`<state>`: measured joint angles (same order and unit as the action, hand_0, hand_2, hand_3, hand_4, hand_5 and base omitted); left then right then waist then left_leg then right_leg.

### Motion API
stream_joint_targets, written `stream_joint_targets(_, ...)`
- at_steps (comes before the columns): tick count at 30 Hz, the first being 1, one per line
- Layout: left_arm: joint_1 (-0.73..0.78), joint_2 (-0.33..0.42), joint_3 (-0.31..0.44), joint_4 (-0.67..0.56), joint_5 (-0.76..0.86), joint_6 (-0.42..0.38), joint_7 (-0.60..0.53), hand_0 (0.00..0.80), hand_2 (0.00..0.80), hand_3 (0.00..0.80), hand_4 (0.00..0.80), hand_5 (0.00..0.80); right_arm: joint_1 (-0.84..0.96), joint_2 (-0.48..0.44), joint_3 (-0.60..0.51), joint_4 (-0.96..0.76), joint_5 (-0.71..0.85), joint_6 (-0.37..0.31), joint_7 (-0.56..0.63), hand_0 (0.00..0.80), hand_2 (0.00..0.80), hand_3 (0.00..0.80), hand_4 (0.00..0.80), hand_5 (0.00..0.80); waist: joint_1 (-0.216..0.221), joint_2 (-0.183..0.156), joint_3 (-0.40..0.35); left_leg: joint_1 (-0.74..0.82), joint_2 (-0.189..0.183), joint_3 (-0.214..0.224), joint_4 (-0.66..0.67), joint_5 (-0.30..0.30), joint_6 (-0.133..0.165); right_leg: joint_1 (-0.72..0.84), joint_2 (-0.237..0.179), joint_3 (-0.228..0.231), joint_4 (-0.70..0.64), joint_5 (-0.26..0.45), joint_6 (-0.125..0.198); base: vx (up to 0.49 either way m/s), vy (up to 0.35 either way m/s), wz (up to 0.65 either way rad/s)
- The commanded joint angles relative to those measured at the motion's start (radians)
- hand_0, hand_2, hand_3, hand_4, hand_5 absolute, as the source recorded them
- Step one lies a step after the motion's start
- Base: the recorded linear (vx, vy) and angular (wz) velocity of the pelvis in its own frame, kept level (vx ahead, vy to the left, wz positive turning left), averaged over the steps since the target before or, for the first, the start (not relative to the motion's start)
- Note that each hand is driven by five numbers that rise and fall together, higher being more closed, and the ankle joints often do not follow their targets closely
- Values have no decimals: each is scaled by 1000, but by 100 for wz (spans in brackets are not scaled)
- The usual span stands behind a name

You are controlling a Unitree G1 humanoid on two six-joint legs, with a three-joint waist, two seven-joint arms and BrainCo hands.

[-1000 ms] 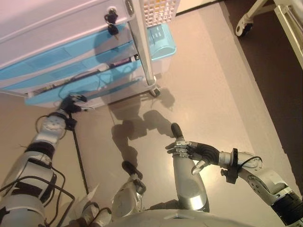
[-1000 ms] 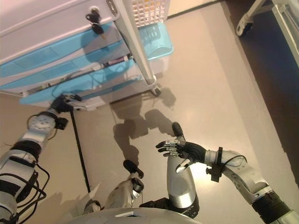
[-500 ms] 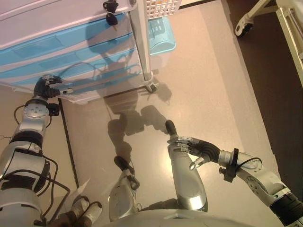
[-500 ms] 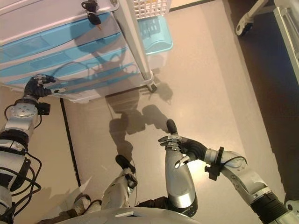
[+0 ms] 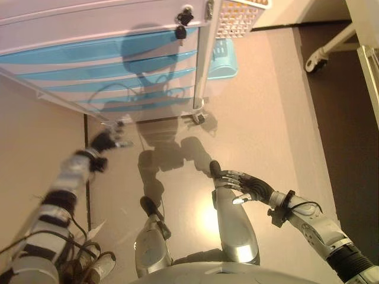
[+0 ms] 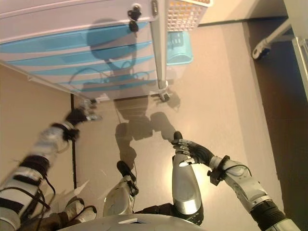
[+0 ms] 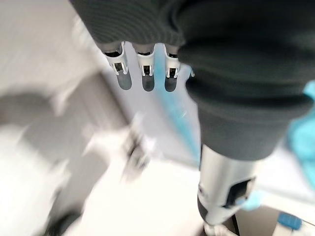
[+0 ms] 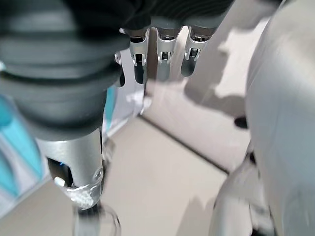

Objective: Open the drawer and pick up the medicine

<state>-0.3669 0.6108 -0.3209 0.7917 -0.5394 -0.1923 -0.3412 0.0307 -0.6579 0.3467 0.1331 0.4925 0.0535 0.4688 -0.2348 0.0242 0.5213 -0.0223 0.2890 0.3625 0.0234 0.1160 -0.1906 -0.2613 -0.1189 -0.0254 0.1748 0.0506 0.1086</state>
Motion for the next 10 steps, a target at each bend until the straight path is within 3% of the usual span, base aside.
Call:
stream_joint_targets(1, 117, -44, 5, -50, 12, 25, -71, 0, 0, 0, 0, 0, 47, 90, -3, 41, 5, 34, -75, 0, 0, 0, 0, 0, 18, -37, -83, -1, -30, -29, 149, -79, 53, 57, -22, -26, -35, -11, 0, 80, 59, 20)
stream_joint_targets(5, 237, -175, -2, -45, -5, 121, -152, 0, 0, 0, 0, 0, 47, 178, -8, 178, -27, 85, -104, 0, 0, 0, 0, 0, 52, -24, -139, 45, -57, -41, 101, -86, 63, 117, -44, -55, -65, -3, 4, 71, 49, 17)
stream_joint_targets(10, 327, -256, 7, -3, -40, 211, -243, 0, 0, 0, 0, 0, 37, 249, -6, 308, -54, 129, -97, 0, 0, 0, 0, 0, 101, -17, -205, 63, -87, -65, 34, -76, 77, 163, -62, -96, -105, 22, 7, 6, 20, 24)
